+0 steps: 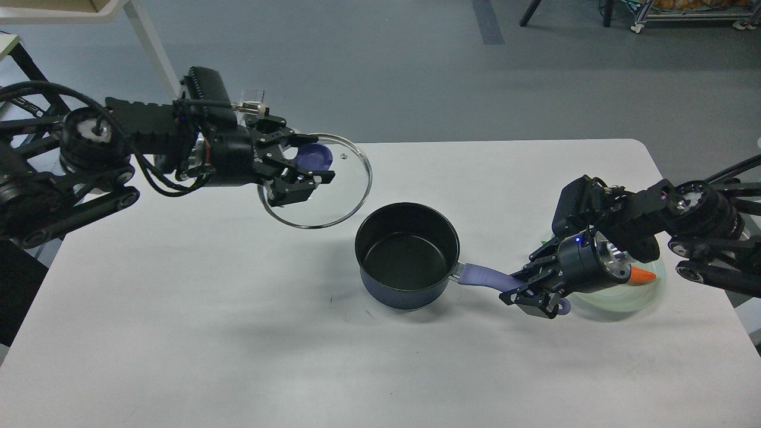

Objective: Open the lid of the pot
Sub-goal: 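Lift the glass lid off the pot with the left gripper, then lower the glass lid onto the table beside the pot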

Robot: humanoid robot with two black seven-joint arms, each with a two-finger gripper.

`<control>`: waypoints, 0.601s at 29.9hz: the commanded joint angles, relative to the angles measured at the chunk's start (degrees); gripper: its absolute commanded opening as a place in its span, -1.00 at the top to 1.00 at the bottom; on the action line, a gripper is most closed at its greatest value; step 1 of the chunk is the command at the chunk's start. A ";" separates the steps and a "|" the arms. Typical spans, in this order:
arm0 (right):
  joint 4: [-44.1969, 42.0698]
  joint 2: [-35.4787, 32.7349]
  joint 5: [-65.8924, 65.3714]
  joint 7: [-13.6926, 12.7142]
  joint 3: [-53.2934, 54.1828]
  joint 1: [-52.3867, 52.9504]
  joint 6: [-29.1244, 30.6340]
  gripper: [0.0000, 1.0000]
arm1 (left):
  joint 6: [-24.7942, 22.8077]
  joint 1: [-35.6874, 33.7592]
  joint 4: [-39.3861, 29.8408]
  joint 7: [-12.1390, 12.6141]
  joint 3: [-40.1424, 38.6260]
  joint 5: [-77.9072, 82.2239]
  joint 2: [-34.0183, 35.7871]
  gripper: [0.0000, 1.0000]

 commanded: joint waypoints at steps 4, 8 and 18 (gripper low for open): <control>0.00 0.19 0.01 0.00 0.01 0.00 -0.05 0.39 | 6.79 7.77 -1.75 -0.01 0.00 -2.45 10.05 0.33; 0.00 0.28 0.01 0.00 0.01 0.00 0.04 0.39 | 11.62 13.65 -1.66 -0.01 0.09 -2.45 12.51 0.33; 0.00 0.01 0.01 0.00 0.01 -0.17 -0.05 0.39 | 21.82 25.88 -0.34 -0.01 0.18 -1.74 13.05 0.31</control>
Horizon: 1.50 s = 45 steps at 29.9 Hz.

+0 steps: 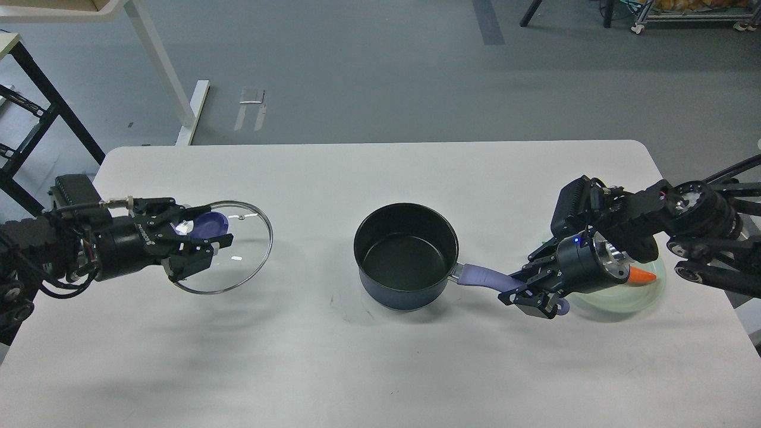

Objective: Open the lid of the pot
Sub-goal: 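Lower the glass lid onto the table beside the pot, then open the left gripper and release the lid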

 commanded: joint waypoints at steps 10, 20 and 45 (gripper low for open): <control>-0.01 0.04 0.01 0.00 0.00 -0.26 -0.01 0.39 | 3.72 3.94 5.76 0.00 0.88 0.19 -2.85 0.28; -0.01 -0.13 0.01 0.00 0.09 -0.34 -0.36 0.38 | 6.00 4.20 11.38 0.00 2.55 1.25 -6.28 0.22; -0.01 -0.04 0.01 0.00 0.09 -0.34 -0.36 0.38 | 5.91 4.91 13.05 0.00 3.25 2.04 -6.72 -0.93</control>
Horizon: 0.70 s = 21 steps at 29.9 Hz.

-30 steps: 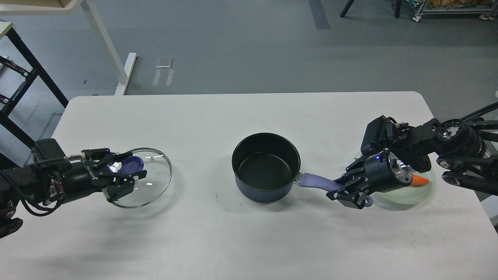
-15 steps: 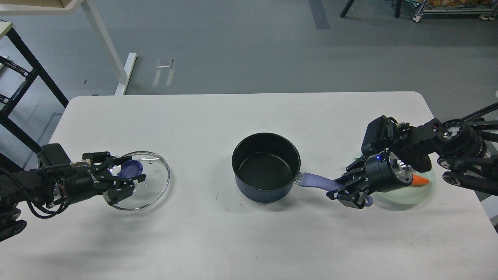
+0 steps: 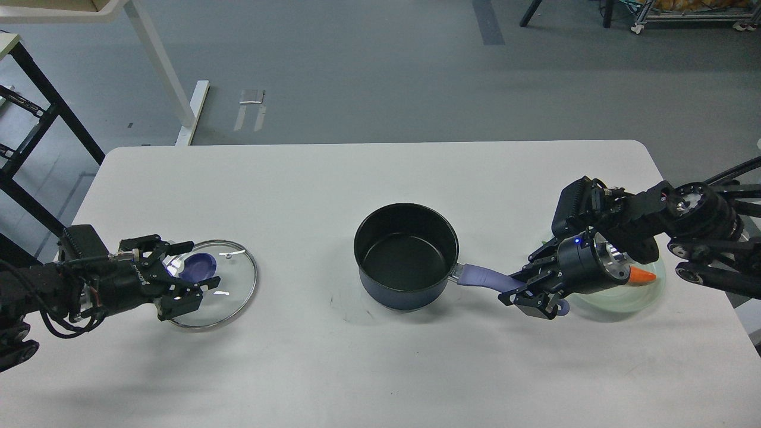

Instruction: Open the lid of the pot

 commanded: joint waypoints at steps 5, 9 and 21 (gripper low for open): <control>0.00 -0.01 0.00 0.00 0.00 0.00 0.02 0.38 | -0.63 -0.97 -2.28 0.00 -0.79 -1.40 1.04 -0.97; 0.00 -0.01 0.00 0.00 0.00 0.00 0.02 0.38 | -4.74 -5.08 -7.99 0.00 -1.40 -10.25 4.55 -0.97; -0.09 -0.10 0.00 0.00 0.00 0.00 0.02 0.38 | -27.70 -13.54 -9.32 0.00 -8.70 -83.80 4.39 -0.98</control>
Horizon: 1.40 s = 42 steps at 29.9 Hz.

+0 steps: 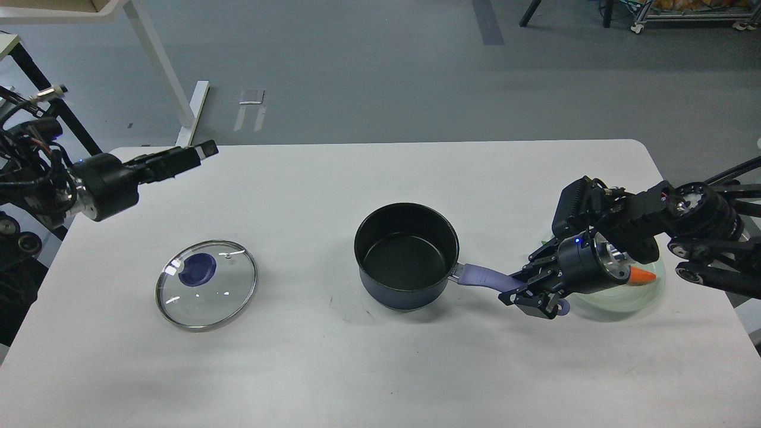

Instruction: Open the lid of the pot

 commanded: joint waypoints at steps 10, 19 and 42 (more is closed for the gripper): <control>-0.02 0.03 0.09 0.00 0.00 0.09 -0.09 -0.27 | -3.65 13.12 12.14 0.46 -20.28 -34.25 -11.85 -0.98; 0.07 -0.41 0.53 0.00 0.43 0.44 -0.09 -0.93 | -6.56 16.22 12.23 3.45 -23.82 -34.16 -13.53 -0.98; 4.90 -14.74 74.47 0.00 14.32 6.60 -10.35 -0.96 | -9.46 17.54 11.88 5.48 -26.19 -34.42 -15.73 -0.98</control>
